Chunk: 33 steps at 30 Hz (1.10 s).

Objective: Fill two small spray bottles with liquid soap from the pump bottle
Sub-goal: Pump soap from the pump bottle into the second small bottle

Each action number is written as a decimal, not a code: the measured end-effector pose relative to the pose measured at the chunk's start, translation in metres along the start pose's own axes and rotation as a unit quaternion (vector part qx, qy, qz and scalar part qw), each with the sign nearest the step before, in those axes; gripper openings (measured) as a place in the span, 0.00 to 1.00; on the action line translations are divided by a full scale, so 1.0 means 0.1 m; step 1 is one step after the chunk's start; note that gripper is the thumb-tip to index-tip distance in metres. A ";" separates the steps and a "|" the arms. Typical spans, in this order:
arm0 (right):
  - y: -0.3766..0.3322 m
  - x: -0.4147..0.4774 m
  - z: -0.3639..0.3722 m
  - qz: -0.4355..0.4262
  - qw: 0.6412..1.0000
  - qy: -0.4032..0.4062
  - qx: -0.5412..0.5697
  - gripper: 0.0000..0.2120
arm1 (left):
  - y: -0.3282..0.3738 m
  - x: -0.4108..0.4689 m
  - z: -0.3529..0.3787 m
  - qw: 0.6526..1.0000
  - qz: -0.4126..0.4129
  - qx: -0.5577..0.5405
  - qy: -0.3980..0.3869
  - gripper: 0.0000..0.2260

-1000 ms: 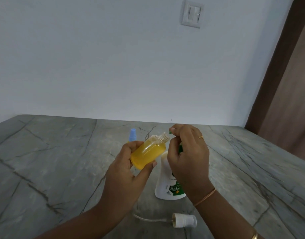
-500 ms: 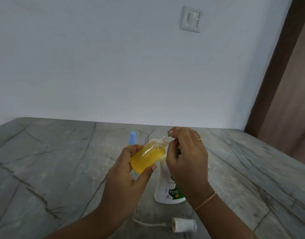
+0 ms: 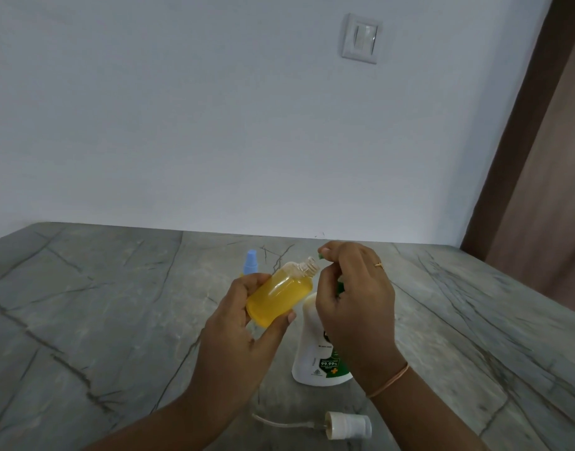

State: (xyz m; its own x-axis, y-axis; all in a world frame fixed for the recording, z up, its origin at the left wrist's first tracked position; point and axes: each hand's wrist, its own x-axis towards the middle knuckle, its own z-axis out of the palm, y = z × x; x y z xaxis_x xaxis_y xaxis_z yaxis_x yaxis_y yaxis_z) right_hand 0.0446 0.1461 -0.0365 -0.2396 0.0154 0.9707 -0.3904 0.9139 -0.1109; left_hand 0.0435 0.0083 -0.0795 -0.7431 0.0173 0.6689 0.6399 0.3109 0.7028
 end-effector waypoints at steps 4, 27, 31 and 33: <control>0.02 -0.02 0.02 -0.010 1.000 0.012 0.000 0.10 | 0.00 0.00 0.00 1.000 0.001 0.007 0.000 0.17; 0.02 -0.09 0.02 -0.018 1.000 0.013 0.003 0.11 | 0.02 -0.02 -0.01 1.000 0.003 0.010 -0.001 0.17; 0.02 -0.02 0.00 -0.011 1.000 0.006 -0.003 0.10 | 0.01 -0.02 0.00 1.000 0.004 0.002 -0.005 0.18; 0.02 -0.01 -0.01 -0.011 1.000 0.009 -0.004 0.10 | 0.01 -0.02 0.00 1.000 0.009 0.000 -0.004 0.17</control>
State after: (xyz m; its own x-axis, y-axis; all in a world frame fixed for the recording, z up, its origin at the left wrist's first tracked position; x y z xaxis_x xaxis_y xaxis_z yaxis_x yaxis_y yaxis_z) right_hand 0.0448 0.1479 -0.0370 -0.2139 0.0024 0.9768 -0.3892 0.9170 -0.0875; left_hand 0.0458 0.0084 -0.0807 -0.7332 0.0309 0.6793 0.6530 0.3108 0.6907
